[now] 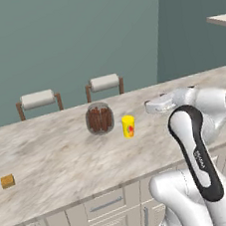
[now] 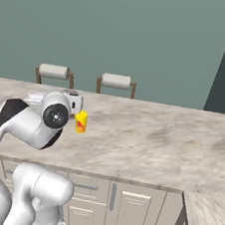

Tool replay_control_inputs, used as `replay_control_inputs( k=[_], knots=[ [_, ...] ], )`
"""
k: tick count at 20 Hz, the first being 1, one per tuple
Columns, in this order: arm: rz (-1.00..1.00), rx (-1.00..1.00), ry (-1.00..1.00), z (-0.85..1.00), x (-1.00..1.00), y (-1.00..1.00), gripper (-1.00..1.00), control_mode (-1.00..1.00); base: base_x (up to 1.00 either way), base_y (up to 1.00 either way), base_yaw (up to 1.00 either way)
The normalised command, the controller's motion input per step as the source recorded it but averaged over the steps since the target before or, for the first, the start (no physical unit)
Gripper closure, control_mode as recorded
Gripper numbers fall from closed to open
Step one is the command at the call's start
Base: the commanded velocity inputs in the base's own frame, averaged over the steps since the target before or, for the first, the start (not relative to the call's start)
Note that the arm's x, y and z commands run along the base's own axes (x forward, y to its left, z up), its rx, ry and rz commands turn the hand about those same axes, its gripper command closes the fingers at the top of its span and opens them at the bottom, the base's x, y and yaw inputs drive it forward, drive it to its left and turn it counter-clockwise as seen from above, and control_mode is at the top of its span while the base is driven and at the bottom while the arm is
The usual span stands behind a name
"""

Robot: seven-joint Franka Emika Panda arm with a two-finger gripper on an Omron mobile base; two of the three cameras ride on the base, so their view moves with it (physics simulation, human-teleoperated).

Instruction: Open the cabinet directly in front. Then move the beer and the cup to the dining counter with the jar on it.

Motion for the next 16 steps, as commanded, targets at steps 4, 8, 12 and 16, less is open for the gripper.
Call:
replay_control_inputs(
  k=[4,8,12,16],
  knots=[
    [0.0,-0.08,0.18,0.67,-1.0,0.01,-1.0,-1.0,0.0,0.0,0.0],
    [0.0,-0.02,0.11,0.4,-0.98,0.19,-1.0,-1.0,0.0,0.0,0.0],
    [0.0,0.0,0.04,0.21,-1.0,0.07,-1.0,-1.0,0.0,0.0,0.0],
    [0.02,-0.01,0.01,0.13,-0.85,0.2,-1.0,-1.0,0.0,0.0,0.0]
  ],
)
